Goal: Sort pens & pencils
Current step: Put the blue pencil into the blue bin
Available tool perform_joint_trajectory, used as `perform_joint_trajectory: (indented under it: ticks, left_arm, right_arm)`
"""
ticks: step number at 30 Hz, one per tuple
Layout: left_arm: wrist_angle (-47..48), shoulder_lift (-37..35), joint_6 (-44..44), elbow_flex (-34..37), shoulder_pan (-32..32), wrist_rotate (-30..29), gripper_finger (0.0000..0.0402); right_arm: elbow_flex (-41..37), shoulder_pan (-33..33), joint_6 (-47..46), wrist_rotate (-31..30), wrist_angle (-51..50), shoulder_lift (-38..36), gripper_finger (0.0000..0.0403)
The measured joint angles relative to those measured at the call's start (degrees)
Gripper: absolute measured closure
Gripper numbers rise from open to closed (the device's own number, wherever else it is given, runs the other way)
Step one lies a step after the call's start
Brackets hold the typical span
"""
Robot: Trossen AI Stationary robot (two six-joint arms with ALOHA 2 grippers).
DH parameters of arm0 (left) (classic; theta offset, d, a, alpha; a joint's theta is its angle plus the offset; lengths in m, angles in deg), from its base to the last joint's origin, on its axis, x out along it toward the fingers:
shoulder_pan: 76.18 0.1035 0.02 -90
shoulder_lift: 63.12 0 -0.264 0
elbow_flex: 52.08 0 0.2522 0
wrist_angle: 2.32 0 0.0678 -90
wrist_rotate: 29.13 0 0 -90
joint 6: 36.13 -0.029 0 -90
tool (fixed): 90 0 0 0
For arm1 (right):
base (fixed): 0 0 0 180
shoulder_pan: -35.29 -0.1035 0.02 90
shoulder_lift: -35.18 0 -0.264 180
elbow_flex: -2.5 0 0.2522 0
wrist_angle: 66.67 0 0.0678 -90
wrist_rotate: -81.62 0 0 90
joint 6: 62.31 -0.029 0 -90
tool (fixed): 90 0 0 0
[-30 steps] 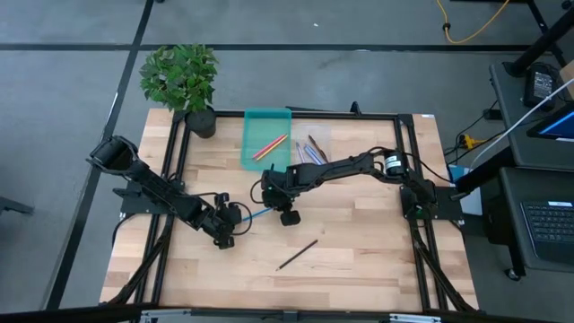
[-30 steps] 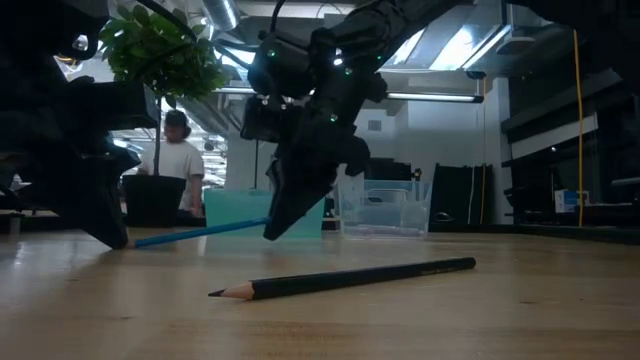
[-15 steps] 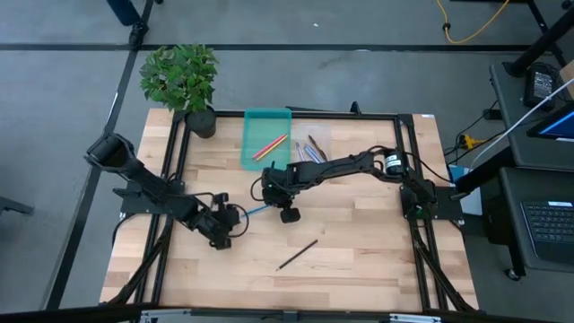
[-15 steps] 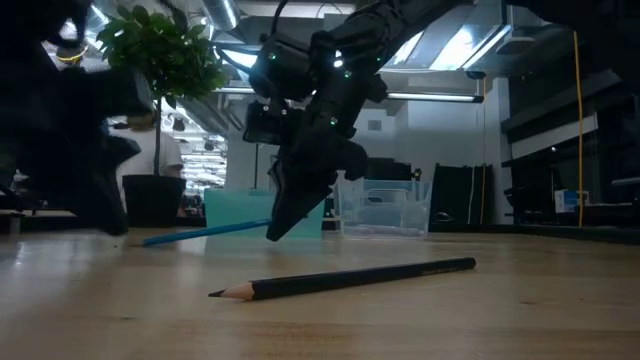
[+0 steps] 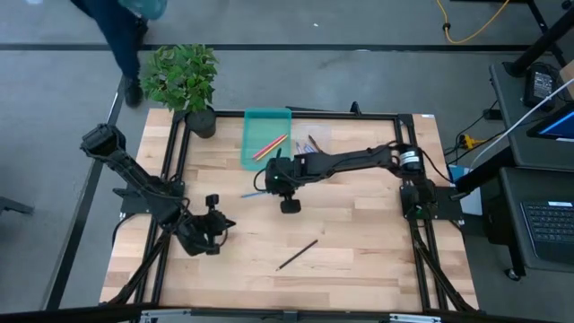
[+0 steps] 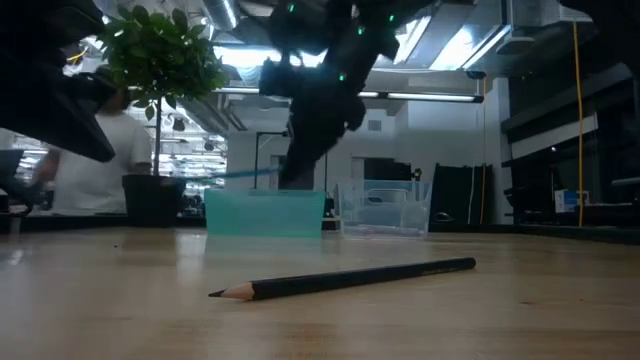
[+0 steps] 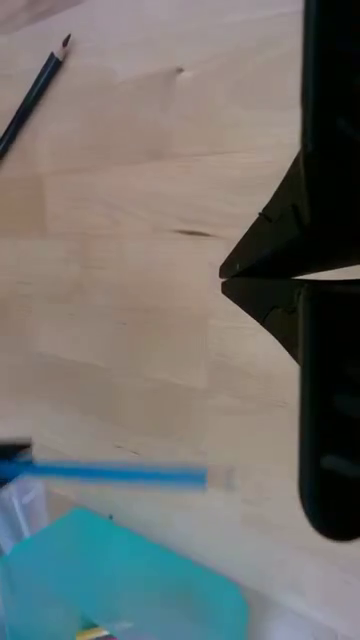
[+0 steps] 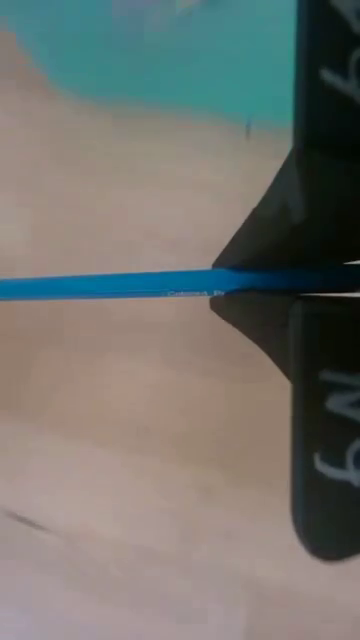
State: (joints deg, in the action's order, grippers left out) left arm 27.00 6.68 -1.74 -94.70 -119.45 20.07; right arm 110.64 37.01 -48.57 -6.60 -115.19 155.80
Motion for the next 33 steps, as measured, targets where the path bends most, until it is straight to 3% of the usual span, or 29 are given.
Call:
perform_joint_trajectory:
  ticks: [7,16,33]
  left_arm:
    - [0.2,0.0,0.2,0.0,-1.0,-0.5,0.0402]
    - [0.4,0.0,1.1,-0.1,-0.8,-0.6,0.0402]
    - [0.7,0.0,1.1,-0.1,-0.6,-0.6,0.0401]
  right_arm:
    - [0.1,2.3,-0.2,-14.7,-0.2,-4.8,0.0381]
    - [0.0,10.7,-8.8,-25.4,4.2,-4.5,0.0381]
    - [0.1,14.0,-21.3,-23.6,11.9,2.6,0.0381]
